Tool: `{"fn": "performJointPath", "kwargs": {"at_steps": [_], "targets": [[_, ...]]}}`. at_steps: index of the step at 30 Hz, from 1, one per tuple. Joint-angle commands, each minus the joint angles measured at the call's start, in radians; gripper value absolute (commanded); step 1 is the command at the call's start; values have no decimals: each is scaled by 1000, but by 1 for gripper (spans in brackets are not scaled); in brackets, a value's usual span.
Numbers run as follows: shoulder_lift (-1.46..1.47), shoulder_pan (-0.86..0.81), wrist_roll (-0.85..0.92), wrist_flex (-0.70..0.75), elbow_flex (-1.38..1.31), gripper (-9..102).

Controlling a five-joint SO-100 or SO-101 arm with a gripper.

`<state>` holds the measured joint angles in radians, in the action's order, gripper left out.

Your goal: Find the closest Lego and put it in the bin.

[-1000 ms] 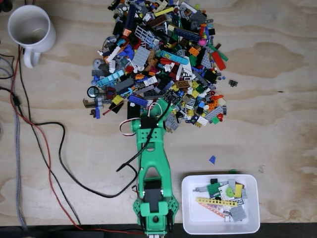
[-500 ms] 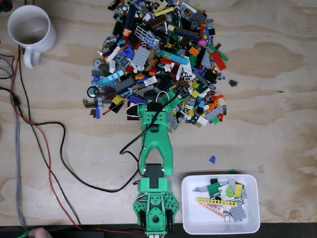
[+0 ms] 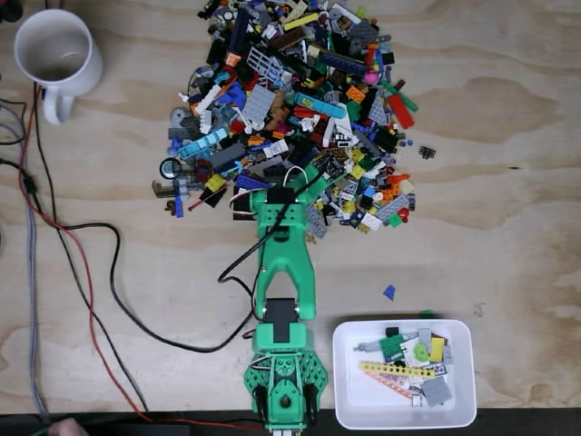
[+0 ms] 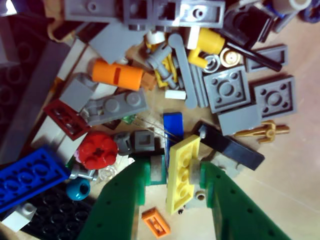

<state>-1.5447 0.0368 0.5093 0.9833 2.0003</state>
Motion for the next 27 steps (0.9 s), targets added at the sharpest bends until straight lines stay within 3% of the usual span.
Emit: {"fn": "performJointPath", "kwargs": {"at_steps": [1,4,10,18,22,27], "targets": [[-14,12,-21,-18,-28,7],[-20,17,-26,-20,-34,0],[-20,20,-21,49,-129,0],[-55,-12,69,370,-479,0],[-193,-156,184,474,-503,0],[-411,-454,411,509,-465,0]]}}
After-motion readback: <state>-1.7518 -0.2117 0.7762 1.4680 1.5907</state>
